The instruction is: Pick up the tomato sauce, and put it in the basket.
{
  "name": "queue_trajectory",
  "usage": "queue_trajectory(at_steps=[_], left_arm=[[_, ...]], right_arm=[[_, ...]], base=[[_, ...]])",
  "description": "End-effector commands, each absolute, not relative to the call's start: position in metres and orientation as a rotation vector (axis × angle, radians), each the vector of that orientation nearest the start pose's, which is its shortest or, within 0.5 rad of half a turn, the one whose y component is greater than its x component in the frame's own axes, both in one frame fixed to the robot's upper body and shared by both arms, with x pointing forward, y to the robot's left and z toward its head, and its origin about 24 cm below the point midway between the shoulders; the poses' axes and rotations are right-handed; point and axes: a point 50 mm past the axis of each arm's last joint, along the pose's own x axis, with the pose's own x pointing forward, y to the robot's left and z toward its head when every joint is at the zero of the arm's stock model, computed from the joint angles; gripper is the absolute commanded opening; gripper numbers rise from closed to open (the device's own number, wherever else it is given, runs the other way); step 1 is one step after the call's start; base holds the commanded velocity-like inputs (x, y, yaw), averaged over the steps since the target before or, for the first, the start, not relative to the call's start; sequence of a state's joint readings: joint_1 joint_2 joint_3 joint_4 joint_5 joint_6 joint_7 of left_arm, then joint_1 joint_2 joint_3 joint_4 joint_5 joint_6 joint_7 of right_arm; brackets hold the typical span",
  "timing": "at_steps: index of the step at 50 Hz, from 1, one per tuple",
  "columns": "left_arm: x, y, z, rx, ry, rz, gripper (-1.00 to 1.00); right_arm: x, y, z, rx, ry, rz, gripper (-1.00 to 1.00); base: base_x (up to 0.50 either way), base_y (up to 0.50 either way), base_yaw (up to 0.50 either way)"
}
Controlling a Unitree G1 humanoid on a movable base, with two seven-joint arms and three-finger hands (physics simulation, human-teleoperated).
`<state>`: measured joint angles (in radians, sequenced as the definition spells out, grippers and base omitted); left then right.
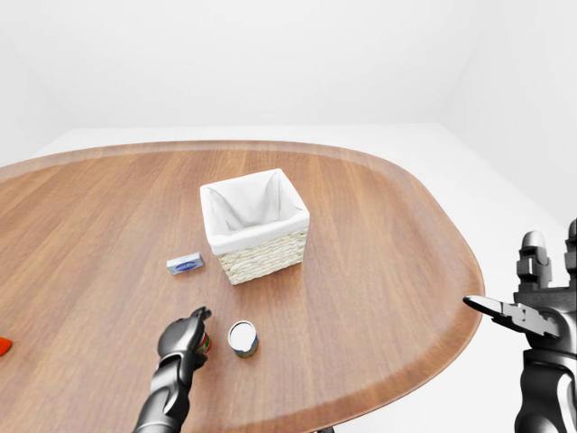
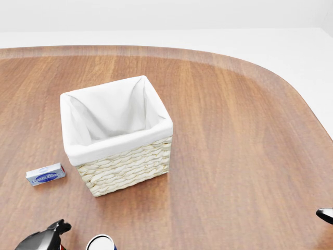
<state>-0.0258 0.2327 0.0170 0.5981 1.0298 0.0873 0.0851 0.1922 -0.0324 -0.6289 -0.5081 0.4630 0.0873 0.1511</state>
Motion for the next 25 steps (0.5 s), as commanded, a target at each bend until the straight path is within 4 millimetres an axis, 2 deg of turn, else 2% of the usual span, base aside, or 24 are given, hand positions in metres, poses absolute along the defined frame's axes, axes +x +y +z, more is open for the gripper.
queue_trajectory(at_steps=[1,16,21,25], left_arm=[[0.213,0.233,-0.072,1.252,0.600,-0.112,-1.00],[0.215,0.232,-0.069,1.249,0.590,-0.111,-1.00],[0.226,0.232,-0.050,1.222,0.507,-0.034,-1.00],[0.244,0.234,-0.018,1.187,0.357,0.124,-1.00]], right_arm=[[0.165,-0.285,0.123,0.182,-0.377,-0.383,1.00],[0.164,-0.284,0.127,0.177,-0.393,-0.384,1.00],[0.164,-0.284,0.127,0.176,-0.395,-0.384,1.00],[0.164,-0.284,0.127,0.177,-0.394,-0.384,1.00]], base=[[0.00,0.00,0.00],[0.00,0.00,0.00],[0.00,0.00,0.00],[0.00,0.00,0.00]])
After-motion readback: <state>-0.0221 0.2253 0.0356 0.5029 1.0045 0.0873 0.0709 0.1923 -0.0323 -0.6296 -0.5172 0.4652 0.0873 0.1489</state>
